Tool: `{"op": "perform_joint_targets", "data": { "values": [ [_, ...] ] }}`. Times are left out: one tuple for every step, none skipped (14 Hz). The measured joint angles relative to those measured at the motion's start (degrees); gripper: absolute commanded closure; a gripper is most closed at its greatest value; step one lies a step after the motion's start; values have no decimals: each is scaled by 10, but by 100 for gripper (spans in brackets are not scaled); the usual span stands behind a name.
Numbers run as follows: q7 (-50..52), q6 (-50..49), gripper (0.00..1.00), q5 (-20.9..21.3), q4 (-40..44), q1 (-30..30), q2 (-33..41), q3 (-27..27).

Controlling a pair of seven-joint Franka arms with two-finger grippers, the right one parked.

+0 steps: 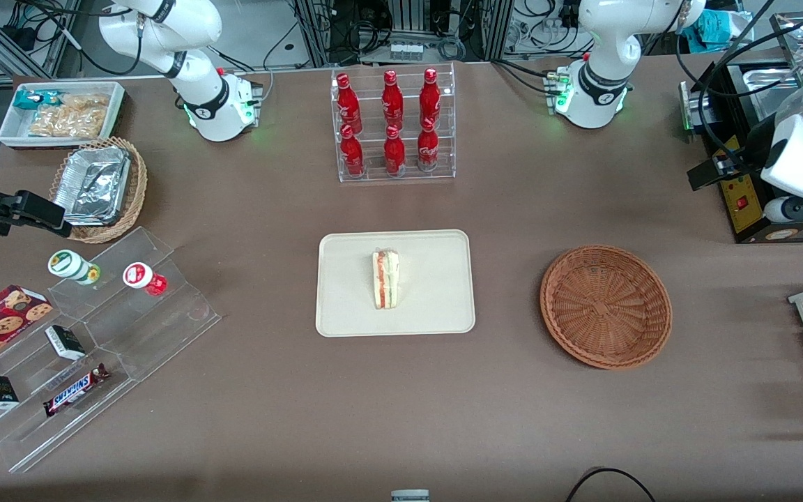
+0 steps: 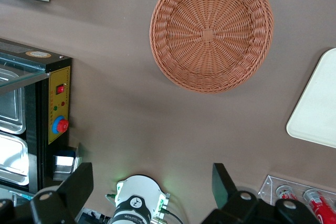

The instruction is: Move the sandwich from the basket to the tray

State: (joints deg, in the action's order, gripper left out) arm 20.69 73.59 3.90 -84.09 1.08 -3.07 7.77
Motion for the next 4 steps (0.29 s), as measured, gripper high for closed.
{"op": "perform_joint_targets", "data": {
  "values": [
    [0, 0, 0, 0, 0, -1, 0, 0],
    [0, 0, 0, 0, -1, -2, 0, 0],
    [0, 0, 0, 0, -1, -3, 0, 0],
    [0, 0, 0, 0, -1, -4, 0, 0]
  ]
}}
